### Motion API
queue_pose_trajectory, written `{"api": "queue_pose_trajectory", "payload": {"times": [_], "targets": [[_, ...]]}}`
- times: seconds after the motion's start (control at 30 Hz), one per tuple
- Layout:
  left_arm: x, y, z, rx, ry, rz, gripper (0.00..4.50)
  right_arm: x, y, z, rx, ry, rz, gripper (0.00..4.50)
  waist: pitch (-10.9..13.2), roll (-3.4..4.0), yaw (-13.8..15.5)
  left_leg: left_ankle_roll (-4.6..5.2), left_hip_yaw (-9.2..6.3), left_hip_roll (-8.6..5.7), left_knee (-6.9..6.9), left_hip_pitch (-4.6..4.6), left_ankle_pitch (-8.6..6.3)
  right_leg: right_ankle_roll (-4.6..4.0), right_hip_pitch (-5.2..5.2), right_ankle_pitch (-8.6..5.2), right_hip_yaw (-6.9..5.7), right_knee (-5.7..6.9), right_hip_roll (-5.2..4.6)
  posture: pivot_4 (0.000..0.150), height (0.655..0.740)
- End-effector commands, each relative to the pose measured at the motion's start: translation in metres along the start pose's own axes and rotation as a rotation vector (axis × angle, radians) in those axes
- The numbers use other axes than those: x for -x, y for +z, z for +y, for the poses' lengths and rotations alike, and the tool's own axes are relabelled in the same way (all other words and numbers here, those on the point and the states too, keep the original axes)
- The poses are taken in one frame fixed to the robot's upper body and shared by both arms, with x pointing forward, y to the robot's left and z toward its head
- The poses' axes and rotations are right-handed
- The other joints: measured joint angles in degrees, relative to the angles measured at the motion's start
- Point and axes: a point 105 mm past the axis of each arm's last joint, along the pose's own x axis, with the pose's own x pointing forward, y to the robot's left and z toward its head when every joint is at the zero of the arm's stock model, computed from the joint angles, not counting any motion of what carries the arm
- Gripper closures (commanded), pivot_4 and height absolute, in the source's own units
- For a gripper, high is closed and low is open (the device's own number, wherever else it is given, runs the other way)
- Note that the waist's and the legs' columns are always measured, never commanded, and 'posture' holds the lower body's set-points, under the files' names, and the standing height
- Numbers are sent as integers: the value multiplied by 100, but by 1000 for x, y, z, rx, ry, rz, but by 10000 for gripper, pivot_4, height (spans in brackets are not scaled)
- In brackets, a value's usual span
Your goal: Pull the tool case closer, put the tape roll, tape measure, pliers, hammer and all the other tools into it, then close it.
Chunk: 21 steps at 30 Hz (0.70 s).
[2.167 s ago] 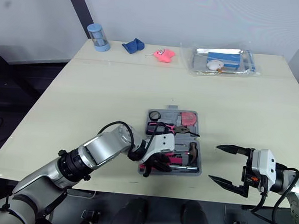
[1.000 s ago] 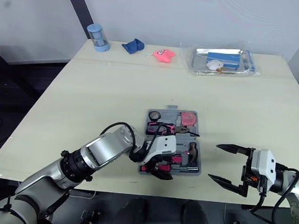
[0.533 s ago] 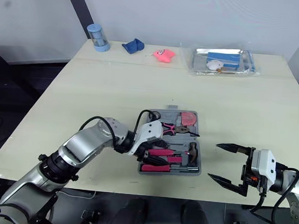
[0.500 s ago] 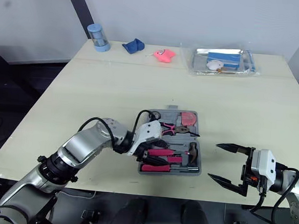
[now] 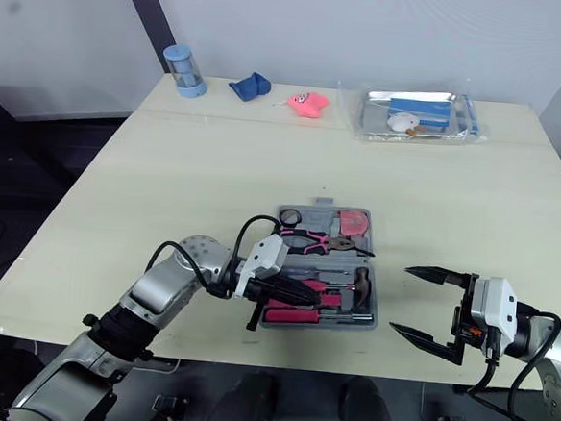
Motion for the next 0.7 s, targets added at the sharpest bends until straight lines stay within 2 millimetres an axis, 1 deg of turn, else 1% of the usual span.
{"api": "queue_pose_trajectory", "payload": {"times": [0.03,0.1,0.23,0.37,0.53,0.7], "targets": [[-2,-7,1,-59,-25,28,44847,0,6,-2,23,-4,-18,0,0,0,-1,0,0,0,0,-1,0,0,0,0,0,0,0,1500,7400],[-5,-16,-1,-79,-41,63,44847,0,6,-2,23,-5,-18,0,0,0,1,0,0,-1,0,-1,0,0,0,0,0,0,0,1500,7400],[-11,-22,2,-56,-29,71,44847,0,6,-2,24,-7,-18,0,0,0,1,0,0,-1,0,-1,0,0,0,0,0,1,0,1500,7400],[-17,-36,4,-52,-22,129,44847,1,6,-1,24,-10,-17,0,0,0,-8,1,0,-1,1,0,0,0,0,0,0,2,0,1500,7400],[-17,-54,3,-25,-28,210,44847,1,6,-2,28,-11,-17,0,-2,0,-2,1,-1,-1,2,1,0,0,0,0,0,5,0,1500,7400],[-18,-56,0,-9,-28,208,44847,0,5,-1,24,-12,-16,0,-5,2,-8,1,-1,-1,2,4,0,0,2,0,1,6,0,1500,7400]]}}
